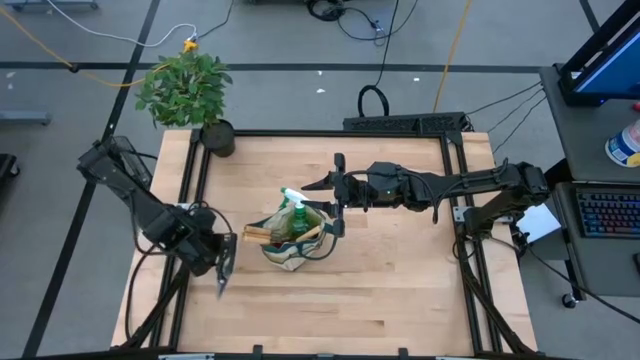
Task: Pick & Place Garden tools in Gardening bag
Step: Put the green scissors into the brown bag
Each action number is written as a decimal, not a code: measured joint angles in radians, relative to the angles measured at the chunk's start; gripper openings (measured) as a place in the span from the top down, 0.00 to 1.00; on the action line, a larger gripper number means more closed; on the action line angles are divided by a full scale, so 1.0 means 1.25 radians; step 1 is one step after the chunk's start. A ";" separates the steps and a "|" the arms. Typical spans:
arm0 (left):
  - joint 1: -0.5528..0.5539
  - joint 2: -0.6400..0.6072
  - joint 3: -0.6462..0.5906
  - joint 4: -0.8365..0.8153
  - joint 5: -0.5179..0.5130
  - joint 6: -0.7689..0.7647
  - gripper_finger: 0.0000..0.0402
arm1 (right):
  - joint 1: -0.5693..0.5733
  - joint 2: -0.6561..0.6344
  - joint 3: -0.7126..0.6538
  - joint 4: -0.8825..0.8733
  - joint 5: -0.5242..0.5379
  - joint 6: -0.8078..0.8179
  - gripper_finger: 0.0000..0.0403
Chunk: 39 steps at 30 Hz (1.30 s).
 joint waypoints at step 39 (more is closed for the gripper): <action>0.296 0.209 0.246 0.385 -0.651 0.899 0.89 | 0.000 -0.071 0.000 -0.180 0.102 -0.007 0.68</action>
